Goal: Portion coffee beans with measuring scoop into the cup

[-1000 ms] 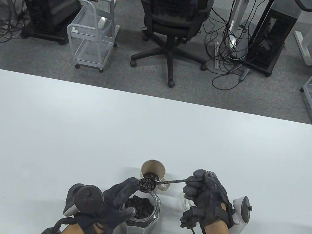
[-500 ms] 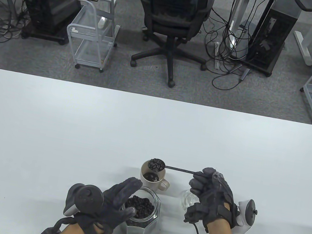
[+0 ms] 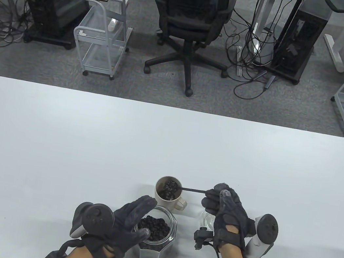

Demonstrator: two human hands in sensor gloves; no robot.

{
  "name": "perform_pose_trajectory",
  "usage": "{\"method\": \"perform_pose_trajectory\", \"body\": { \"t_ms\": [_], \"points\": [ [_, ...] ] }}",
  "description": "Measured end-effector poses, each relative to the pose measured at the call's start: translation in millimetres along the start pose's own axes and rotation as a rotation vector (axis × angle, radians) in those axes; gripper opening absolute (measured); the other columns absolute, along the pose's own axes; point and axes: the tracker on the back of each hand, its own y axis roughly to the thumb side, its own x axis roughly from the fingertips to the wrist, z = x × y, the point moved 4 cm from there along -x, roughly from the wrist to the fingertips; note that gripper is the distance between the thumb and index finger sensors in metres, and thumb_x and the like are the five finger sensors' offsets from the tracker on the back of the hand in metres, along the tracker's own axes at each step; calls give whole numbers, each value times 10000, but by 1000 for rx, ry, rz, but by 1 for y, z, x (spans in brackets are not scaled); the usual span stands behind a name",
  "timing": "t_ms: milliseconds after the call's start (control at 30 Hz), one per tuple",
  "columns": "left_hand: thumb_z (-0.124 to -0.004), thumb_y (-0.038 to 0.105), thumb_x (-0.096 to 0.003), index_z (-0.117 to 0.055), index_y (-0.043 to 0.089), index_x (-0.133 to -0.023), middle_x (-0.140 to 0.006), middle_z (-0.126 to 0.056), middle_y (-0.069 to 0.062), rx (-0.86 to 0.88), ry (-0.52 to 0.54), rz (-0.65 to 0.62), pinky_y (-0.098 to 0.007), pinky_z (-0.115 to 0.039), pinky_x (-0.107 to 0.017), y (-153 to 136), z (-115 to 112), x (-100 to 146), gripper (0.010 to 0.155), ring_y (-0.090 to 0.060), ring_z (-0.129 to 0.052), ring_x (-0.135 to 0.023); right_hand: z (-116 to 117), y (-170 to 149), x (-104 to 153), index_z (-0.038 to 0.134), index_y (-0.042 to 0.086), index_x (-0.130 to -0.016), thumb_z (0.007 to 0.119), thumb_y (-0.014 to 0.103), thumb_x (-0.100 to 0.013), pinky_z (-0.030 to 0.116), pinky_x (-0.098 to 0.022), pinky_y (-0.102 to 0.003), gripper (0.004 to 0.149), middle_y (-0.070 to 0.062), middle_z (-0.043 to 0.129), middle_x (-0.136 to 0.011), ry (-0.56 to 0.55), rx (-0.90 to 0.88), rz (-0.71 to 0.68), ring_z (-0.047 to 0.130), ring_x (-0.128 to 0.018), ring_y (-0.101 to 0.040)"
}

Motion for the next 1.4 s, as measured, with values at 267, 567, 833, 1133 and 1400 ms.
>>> {"method": "perform_pose_trajectory", "body": {
  "t_ms": [267, 567, 833, 1133, 1400],
  "points": [
    [-582, 745, -429, -412, 251, -1122, -1180, -481, -146, 0, -2, 1, -682, -581, -665, 0, 0, 0, 868, -516, -681, -1005, 50, 41, 15, 756, 95, -911, 733, 293, -522, 775, -468, -576, 437, -282, 814, -824, 266, 459, -422, 963, -614, -506],
    [-582, 745, -429, -413, 251, -1122, -1179, -482, -147, 1, -1, 1, -683, -582, -664, 0, 0, 0, 868, -516, -681, -1005, 65, 44, 23, 775, 110, -909, 748, 290, -515, 766, -473, -593, 434, -283, 812, -838, 337, 546, -496, 957, -629, -517],
    [-580, 745, -430, -409, 254, -1123, -1181, -479, -148, 2, -2, 2, -682, -581, -666, 0, 0, 0, 867, -515, -681, -1006, 48, 48, 16, 780, 107, -905, 751, 297, -515, 766, -467, -597, 435, -281, 819, -833, 272, 428, -454, 960, -625, -520],
    [-582, 745, -429, -410, 253, -1123, -1181, -479, -147, 1, -5, 3, -683, -581, -665, -1, 0, 0, 868, -517, -681, -1005, 15, 39, 4, 789, 90, -890, 750, 307, -515, 774, -442, -591, 435, -281, 839, -803, 102, 181, -318, 974, -589, -511],
    [-581, 746, -429, -408, 256, -1123, -1181, -480, -146, 3, -5, 3, -682, -581, -666, -1, 0, 0, 867, -517, -680, -1006, -22, 1, -3, 776, 80, -887, 735, 320, -526, 788, -420, -569, 436, -280, 846, -778, -99, -195, 3, 987, -556, -488]
  ]
}}
